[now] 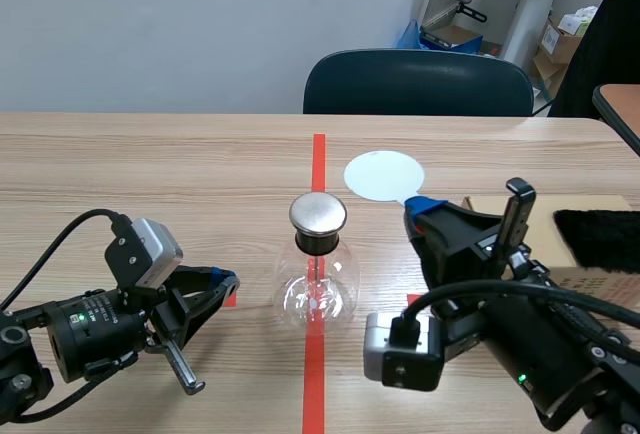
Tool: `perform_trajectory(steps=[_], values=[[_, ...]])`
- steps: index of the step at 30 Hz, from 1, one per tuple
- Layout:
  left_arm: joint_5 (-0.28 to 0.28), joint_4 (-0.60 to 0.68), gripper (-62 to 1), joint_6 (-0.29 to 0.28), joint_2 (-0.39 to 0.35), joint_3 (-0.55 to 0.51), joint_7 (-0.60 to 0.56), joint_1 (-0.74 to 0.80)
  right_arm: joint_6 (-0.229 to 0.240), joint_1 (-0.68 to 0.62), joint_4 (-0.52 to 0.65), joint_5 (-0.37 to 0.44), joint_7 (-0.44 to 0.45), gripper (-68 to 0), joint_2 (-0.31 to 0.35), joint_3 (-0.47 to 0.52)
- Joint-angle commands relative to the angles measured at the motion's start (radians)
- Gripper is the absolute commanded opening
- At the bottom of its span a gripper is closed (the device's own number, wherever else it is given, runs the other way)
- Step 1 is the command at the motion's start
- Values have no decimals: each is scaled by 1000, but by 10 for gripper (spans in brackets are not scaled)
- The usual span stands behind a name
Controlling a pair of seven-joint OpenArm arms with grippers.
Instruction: Do the electroscope experiment
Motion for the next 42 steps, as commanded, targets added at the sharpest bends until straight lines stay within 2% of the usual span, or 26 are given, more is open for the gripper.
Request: perform_trajectory(steps=[1, 12, 22, 26, 42], values=[[-6, 14, -582, 2, -4, -9, -17, -1, -11, 11, 8, 5, -46, -665, 2, 4], [-5, 14, -582, 2, -3, -9, -16, -1, -11, 11, 8, 6, -342, -665, 2, 4], [-6, 14, -582, 2, -4, -9, -9, -1, -11, 11, 8, 10, -508, -665, 2, 4], [-6, 14, -582, 2, -3, -9, -10, -1, -11, 11, 8, 10, -537, -665, 2, 4], [-6, 14, -582, 2, -3, -9, -10, -1, -11, 11, 8, 9, -536, -665, 2, 3]])
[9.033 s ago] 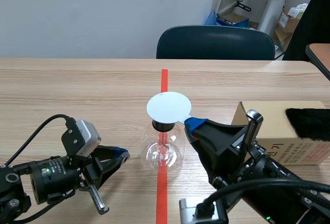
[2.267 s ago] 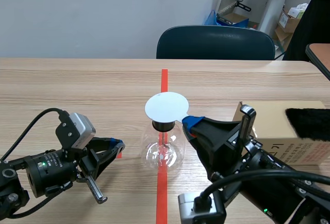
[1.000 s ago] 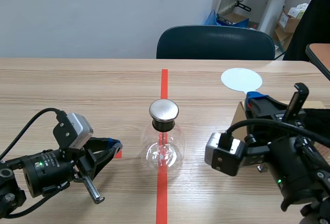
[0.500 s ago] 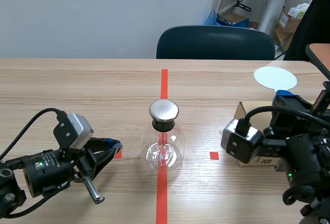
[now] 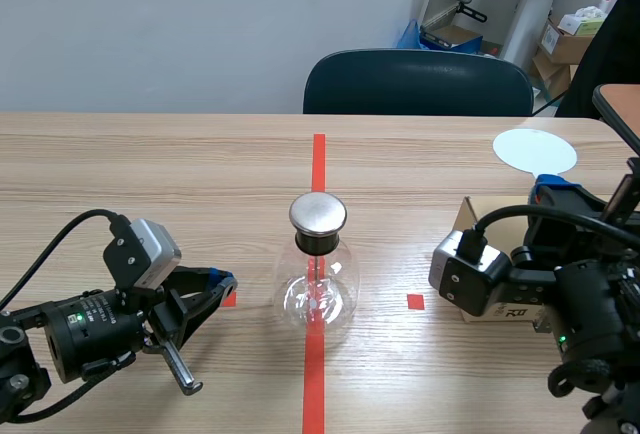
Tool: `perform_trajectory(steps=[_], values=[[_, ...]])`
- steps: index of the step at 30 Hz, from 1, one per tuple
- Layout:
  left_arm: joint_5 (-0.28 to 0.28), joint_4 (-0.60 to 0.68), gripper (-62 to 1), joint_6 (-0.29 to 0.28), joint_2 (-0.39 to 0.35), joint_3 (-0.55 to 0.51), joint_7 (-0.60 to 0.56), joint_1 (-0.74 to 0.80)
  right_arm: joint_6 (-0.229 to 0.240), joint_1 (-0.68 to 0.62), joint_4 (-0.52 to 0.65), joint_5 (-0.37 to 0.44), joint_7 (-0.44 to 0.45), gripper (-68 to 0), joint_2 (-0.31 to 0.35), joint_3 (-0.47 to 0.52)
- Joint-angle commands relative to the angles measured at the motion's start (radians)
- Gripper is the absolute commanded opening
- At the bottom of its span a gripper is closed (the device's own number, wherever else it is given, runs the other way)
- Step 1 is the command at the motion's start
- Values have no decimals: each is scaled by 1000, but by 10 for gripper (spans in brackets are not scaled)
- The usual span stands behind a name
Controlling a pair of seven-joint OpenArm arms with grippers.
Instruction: Do the electroscope experiment
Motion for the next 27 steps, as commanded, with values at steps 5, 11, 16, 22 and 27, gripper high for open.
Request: perform_trajectory(steps=[5, 11, 16, 22, 27], values=[[-6, 14, -582, 2, 0, -9, -15, -1, -11, 11, 8, -1, -3, -665, 2, 3], [-6, 14, -582, 2, 0, -9, -15, -1, -11, 11, 8, -1, 7, -665, 2, 3], [-6, 14, -582, 2, 0, -9, -14, -1, -11, 11, 8, -1, 7, -665, 2, 3], [-6, 14, -582, 2, 0, -9, -14, -1, -11, 11, 8, -1, 7, -665, 2, 3], [-6, 14, -582, 2, 0, -9, -11, -1, -11, 11, 8, -1, 7, -665, 2, 3]])
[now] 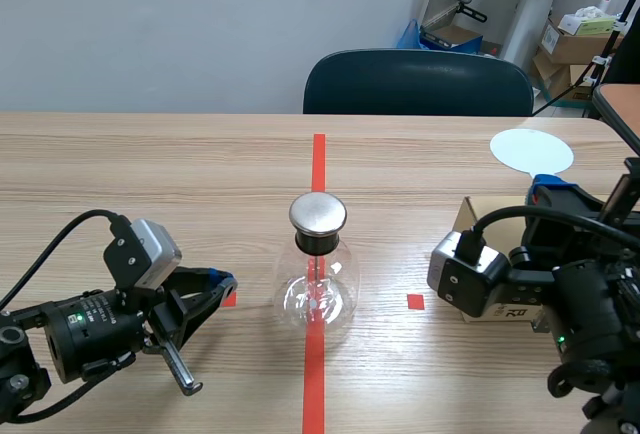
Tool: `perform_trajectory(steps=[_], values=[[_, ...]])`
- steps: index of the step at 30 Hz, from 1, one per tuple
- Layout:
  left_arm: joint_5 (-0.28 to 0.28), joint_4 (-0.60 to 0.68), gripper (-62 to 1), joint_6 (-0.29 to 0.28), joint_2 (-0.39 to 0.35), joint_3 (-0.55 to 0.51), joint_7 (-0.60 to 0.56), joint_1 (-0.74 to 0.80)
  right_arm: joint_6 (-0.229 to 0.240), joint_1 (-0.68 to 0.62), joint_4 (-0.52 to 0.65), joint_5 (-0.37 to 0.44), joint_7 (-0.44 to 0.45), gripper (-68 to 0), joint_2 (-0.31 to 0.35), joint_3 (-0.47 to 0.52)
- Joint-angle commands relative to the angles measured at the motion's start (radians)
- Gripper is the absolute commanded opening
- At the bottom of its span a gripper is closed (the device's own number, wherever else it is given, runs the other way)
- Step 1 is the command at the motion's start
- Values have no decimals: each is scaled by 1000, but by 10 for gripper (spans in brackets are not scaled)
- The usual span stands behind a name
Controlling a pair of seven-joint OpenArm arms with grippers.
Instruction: Do the electroscope experiment
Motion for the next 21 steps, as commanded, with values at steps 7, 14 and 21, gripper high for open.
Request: perform_trajectory(steps=[7, 14, 21], values=[[-6, 14, -582, 2, 0, -9, -16, -1, -12, 6, 8, 6, 7, -665, 2, 3], [-8, 16, -581, -1, -20, -9, -55, -1, -97, -61, 8, 108, 163, -665, -13, 37], [-64, 66, -419, -24, -80, -10, -108, 7, -232, -194, 8, 130, 453, -665, -107, 206]])
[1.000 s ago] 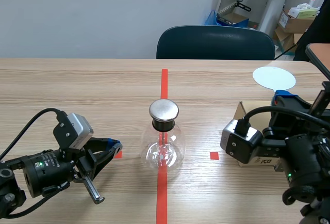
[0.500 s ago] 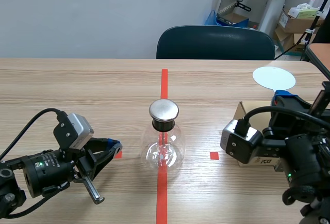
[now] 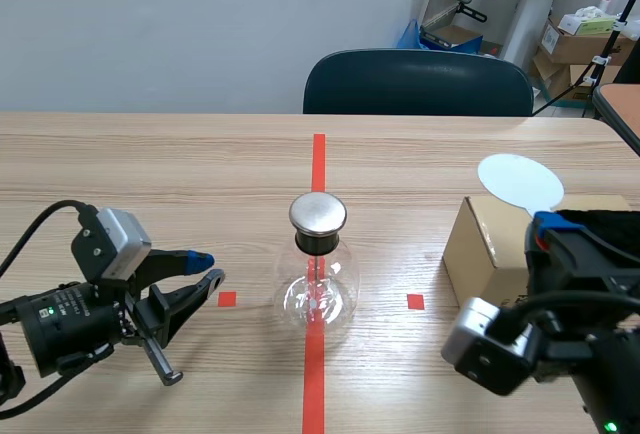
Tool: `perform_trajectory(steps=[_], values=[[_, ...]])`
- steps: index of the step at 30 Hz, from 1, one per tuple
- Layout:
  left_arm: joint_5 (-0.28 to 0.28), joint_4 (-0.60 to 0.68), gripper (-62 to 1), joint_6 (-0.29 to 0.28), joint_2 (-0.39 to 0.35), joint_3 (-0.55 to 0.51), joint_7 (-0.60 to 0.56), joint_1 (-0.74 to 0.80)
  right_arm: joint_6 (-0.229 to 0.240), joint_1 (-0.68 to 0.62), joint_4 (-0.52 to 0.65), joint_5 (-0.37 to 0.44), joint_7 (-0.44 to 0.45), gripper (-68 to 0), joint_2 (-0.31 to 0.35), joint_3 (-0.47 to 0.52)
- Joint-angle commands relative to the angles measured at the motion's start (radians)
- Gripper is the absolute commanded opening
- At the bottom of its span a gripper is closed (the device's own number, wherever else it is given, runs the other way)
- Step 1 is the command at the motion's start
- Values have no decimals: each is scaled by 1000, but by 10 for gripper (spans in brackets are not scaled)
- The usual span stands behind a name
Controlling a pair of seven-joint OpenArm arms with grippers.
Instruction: Do the electroscope experiment
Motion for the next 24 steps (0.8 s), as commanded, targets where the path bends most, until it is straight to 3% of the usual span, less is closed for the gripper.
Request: perform_trajectory(steps=[1, 3, 5, 10, 16, 24], values=[[-29, 58, -409, -14, -30, -10, -27, 9, -39, -23, 9, 23, 54, -665, -15, 37], [-72, 98, -409, -14, -60, -10, -51, 27, -74, -47, 8, 56, 142, -665, -33, 84], [-109, 138, -409, -13, -86, -10, -64, 47, -80, -58, 8, 84, 206, -665, -43, 119], [-142, 229, -409, -6, -137, -40, -63, 105, -114, -31, -65, 129, 300, -665, -47, 167], [-142, 323, -372, -7, -195, -106, -69, 175, -114, 44, -192, 128, 307, -665, -47, 170], [-140, 454, -366, -7, -282, -122, -128, 257, -114, 99, -260, 76, 259, -665, -47, 167]])
